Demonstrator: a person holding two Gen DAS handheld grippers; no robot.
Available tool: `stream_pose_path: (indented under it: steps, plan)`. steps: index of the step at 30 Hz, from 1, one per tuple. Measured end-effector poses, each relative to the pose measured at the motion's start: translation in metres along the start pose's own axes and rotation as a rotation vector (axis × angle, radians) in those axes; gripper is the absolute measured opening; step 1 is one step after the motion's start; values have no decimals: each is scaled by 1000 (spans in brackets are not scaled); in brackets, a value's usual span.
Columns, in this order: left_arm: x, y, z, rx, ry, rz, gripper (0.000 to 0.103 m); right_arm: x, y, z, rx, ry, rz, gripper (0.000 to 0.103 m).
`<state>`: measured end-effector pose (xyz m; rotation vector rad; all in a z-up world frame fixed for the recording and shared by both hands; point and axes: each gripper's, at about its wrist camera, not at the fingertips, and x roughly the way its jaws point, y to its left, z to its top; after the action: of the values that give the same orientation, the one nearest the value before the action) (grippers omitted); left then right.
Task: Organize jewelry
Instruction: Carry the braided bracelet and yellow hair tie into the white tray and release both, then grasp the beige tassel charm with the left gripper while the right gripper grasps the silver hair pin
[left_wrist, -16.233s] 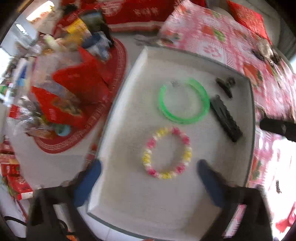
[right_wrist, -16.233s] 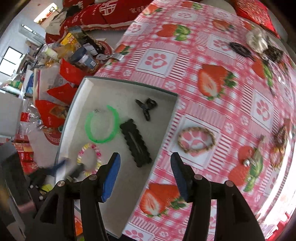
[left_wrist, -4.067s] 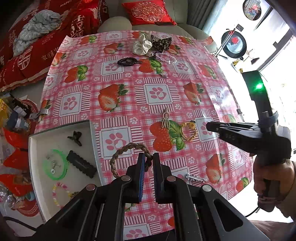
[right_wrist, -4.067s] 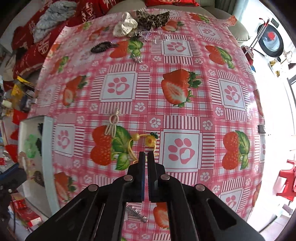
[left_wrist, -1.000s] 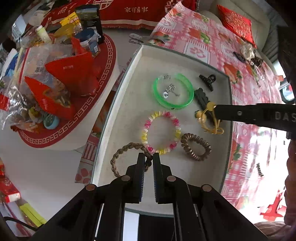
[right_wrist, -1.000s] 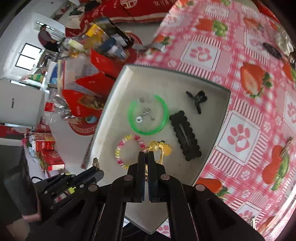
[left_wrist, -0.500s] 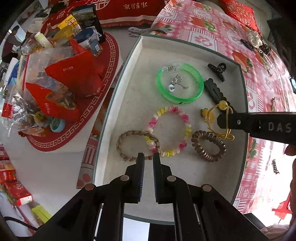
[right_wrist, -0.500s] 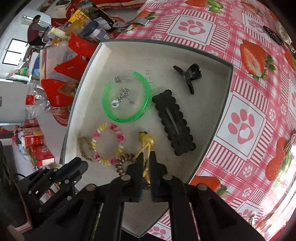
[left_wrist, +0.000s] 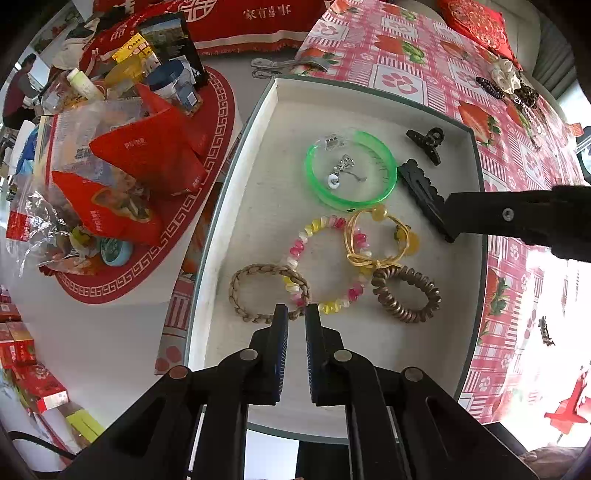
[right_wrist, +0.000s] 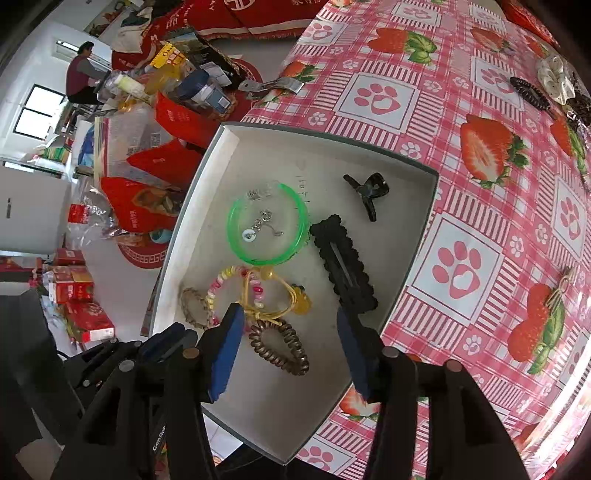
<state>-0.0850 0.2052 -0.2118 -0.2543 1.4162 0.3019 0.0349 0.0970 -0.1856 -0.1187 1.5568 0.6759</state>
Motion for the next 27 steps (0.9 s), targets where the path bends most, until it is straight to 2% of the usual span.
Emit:
stream_pose_path:
  steps: [1, 2, 3, 4, 5, 9, 11, 14, 16, 17, 22, 27]
  plan:
    - [0, 0, 0, 0, 2, 0, 16, -2, 0, -1, -2, -7, -9, 56]
    - [0, -1, 1, 0, 2, 0, 37, -3, 0, -2, 0, -12, -15, 56]
    - [-1, -1, 1, 0, 5, 3, 66, -7, -4, -4, 6, -17, -18, 56]
    - [-4, -1, 1, -7, -3, 21, 103, -10, -8, -6, 20, -22, -20, 56]
    - [-8, -1, 1, -12, -37, 31, 103, -10, -8, -6, 28, -24, -22, 56]
    - [-14, -3, 3, 9, -41, 27, 103, -20, -26, -19, 58, -32, -57, 59]
    - [-17, -5, 4, 22, -45, 37, 103, -22, -36, -26, 75, -30, -71, 66]
    - [-24, -10, 6, 39, -50, 38, 103, -29, -54, -40, 120, -32, -92, 69]
    - [-29, -17, 8, 60, -54, 38, 103, -33, -69, -52, 159, -32, -103, 81]
    - [-32, -21, 10, 73, -58, 40, 103, -34, -74, -56, 173, -32, -105, 83]
    - [-47, -51, 19, 158, -84, 31, 103, -48, -113, -87, 255, -34, -146, 83]
    - [-57, -91, 28, 246, -102, 8, 103, -63, -153, -122, 304, -43, -245, 83]
